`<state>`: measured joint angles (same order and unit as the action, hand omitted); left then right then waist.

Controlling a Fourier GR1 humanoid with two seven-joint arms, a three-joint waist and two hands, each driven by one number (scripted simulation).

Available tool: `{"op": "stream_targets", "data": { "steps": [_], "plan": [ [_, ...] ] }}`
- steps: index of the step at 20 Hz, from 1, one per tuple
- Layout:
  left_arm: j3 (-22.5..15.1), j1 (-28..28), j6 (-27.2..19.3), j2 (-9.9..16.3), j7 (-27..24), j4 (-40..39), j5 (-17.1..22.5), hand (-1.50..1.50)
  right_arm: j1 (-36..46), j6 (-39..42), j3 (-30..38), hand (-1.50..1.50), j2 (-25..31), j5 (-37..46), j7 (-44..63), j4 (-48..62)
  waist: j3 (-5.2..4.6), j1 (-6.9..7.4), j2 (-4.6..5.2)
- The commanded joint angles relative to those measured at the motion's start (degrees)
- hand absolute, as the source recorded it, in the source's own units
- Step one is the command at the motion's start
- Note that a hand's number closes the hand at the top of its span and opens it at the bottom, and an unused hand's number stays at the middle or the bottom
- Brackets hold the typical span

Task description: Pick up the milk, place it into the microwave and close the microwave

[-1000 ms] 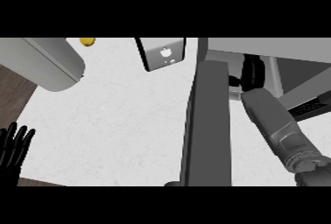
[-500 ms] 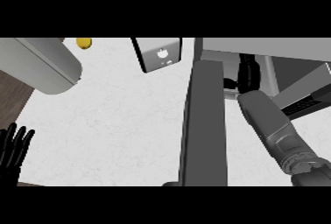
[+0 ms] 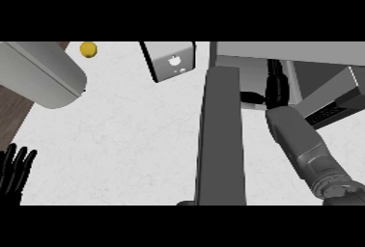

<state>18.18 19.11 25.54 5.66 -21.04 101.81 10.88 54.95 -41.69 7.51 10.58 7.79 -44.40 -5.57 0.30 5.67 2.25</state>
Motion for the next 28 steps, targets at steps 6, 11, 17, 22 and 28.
{"op": "stream_targets", "data": {
  "steps": [6, 11, 17, 22, 28],
  "plan": [
    [-0.49, 3.77, 1.39, -1.10, -1.16, 1.15, -0.29, -1.50, -4.15, 13.05, 3.10, -1.50, -0.46, -3.24, -6.51, -1.66, -0.08, -1.87, -0.87],
    [-3.77, 4.63, 0.18, -3.49, -1.92, 1.95, -5.13, -1.50, -7.29, 15.68, 4.82, -1.50, -4.41, -5.24, -10.01, -3.18, -0.17, -3.40, -1.40],
    [-9.85, 5.30, 4.39, -5.01, -1.64, 2.65, -5.59, -1.50, -12.92, 26.27, 4.83, -1.50, -6.76, -6.56, -13.85, -4.66, -0.24, -4.91, -1.95],
    [-10.26, 5.19, 6.26, -3.98, -0.23, 3.06, -4.73, -1.50, -17.15, 35.34, 3.18, -1.50, -8.02, -6.87, -14.86, -8.48, -0.31, -5.99, -2.45],
    [-13.17, 9.20, 10.69, -2.63, 0.98, 7.15, -4.50, -1.50, -26.46, 41.45, 1.26, -1.50, -6.25, -7.78, -15.22, -17.02, -0.35, -6.41, -2.71]
  ]
}}
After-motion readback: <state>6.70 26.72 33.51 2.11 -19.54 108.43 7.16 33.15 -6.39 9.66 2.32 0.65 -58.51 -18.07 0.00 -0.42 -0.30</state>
